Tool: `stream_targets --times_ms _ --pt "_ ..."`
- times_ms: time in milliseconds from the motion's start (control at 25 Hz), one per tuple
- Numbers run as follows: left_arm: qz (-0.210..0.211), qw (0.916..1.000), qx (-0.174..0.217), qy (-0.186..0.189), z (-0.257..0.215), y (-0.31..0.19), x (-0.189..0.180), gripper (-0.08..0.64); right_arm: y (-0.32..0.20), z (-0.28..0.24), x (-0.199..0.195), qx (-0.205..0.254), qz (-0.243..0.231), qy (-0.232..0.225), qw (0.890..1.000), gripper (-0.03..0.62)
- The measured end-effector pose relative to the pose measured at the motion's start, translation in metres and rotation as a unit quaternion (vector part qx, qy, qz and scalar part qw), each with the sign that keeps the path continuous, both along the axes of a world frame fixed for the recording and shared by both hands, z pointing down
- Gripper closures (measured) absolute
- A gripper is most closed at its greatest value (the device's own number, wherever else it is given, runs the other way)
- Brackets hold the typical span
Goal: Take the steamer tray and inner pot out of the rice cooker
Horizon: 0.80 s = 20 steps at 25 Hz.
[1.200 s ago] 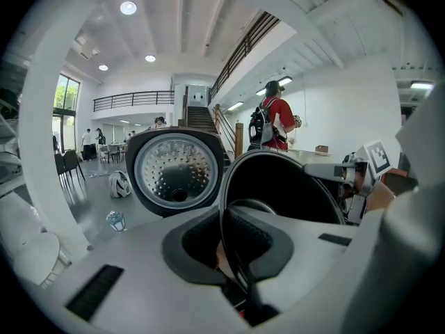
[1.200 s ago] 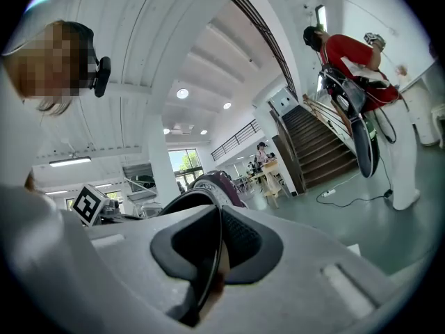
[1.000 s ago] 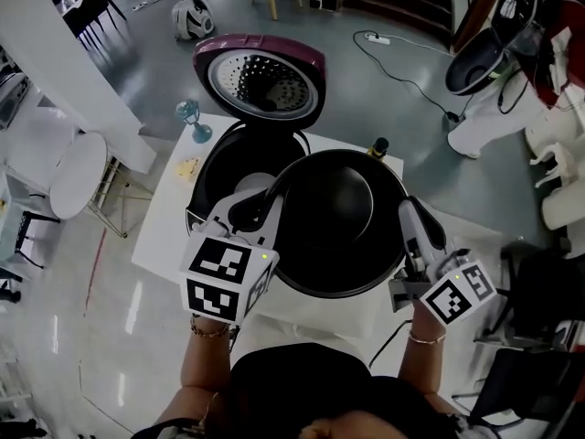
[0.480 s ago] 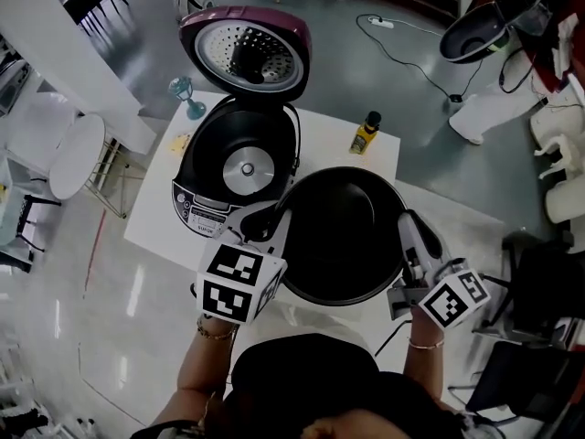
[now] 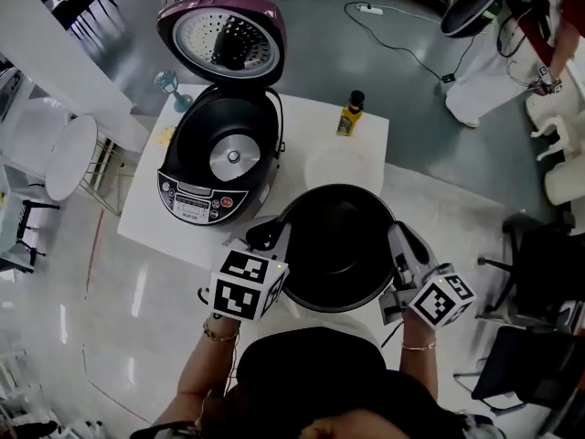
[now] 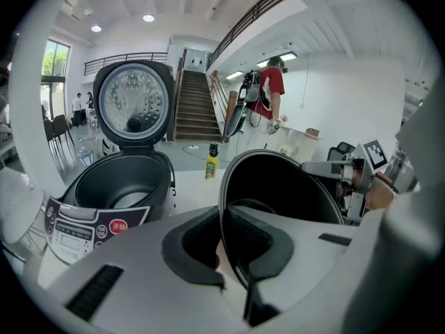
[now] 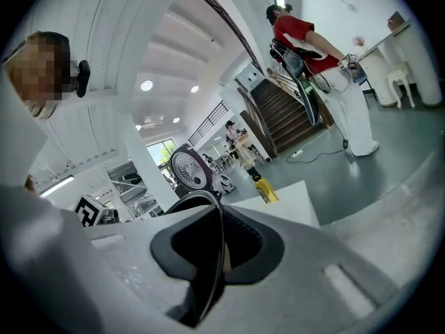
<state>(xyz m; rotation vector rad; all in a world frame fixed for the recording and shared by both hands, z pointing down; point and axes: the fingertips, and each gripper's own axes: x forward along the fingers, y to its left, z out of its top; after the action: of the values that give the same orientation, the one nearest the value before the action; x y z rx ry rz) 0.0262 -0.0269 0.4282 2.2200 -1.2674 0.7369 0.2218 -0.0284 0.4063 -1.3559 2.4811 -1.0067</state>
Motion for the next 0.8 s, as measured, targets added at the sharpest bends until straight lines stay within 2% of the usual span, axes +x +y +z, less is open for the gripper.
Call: stream_targets --times_ms 480,800 --pt "0.015 0.9963 -0.083 -0.017 0.064 0.026 0.018 0.535 0.029 0.07 0.018 -0.093 0.023 -0.015 0.995 0.565" --pt "0.023 0.9927 -0.114 -0.031 0.089 0.023 0.02 0.535 0.025 0.1 0.02 -0.123 0.03 -0.018 0.992 0.565"
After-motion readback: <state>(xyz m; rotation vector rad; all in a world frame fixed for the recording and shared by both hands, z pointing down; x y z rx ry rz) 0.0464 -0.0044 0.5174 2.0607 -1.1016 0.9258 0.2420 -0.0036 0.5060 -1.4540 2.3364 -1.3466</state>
